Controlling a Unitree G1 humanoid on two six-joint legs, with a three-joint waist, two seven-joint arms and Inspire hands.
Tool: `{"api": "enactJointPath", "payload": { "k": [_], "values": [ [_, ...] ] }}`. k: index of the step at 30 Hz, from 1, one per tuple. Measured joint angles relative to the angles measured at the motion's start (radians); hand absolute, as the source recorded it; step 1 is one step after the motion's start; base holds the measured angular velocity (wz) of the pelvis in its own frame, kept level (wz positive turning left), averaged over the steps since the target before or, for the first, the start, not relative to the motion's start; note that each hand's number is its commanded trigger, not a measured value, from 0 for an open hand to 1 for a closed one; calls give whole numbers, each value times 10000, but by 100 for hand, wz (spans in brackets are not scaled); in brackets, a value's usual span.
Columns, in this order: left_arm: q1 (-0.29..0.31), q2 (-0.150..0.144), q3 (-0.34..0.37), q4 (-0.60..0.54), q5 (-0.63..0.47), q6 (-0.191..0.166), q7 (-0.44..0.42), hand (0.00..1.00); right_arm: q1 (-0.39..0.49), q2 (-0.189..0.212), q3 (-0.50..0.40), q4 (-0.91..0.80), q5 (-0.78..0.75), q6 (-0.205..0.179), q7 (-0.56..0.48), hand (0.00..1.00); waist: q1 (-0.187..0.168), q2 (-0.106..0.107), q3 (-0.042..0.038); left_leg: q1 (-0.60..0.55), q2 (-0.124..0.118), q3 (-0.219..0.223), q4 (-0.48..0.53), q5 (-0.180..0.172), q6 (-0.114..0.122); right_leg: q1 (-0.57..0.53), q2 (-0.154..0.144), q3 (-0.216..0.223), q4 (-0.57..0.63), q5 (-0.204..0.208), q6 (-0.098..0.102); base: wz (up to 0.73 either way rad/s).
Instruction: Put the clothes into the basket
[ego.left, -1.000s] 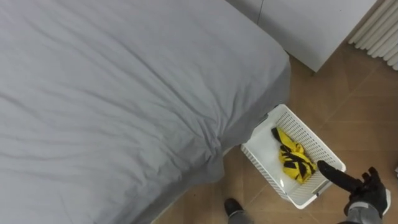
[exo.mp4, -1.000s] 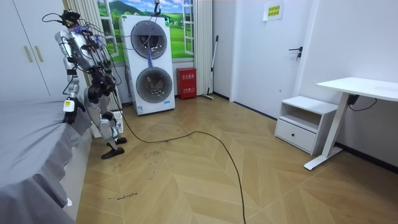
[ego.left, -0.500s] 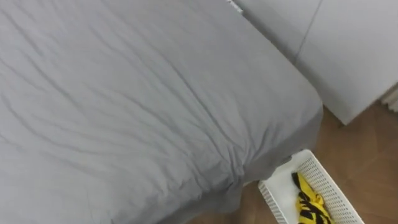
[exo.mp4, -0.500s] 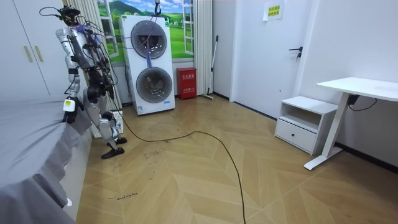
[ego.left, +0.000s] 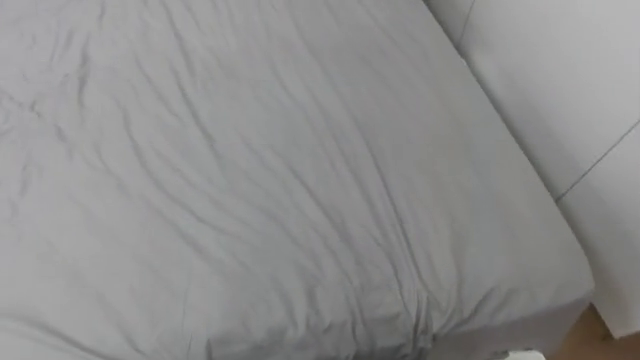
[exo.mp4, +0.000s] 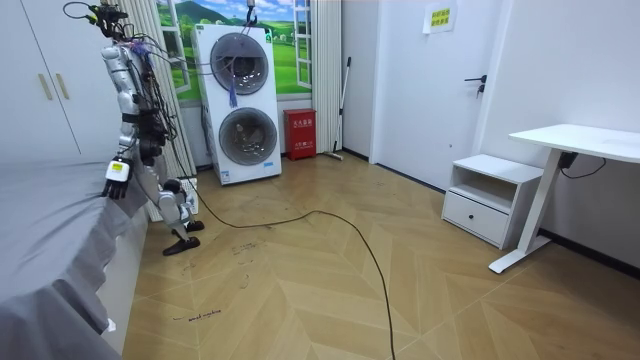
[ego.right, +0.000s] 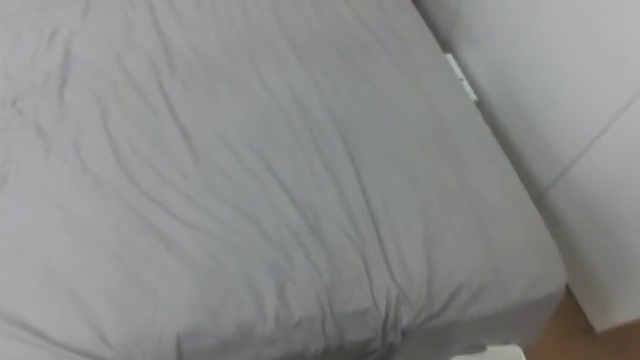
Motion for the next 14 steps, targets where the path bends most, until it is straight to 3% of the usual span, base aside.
{"api": "enactJointPath", "payload": {
  "k": [7,14],
  "values": [
    [-5,-107,278,-174,202,-55,-20,0,-26,97,693,-28,-238,202,55,0,315,-216,6,105,-71,-347,7,-4,2,376,-40,-386,22,-44,23,18],
    [-27,-166,382,-41,596,-61,-77,0,-47,248,1075,-13,-486,200,49,0,526,-88,114,371,-57,-467,2,-60,3,663,-23,-482,55,-37,14,4]
  ]
}}
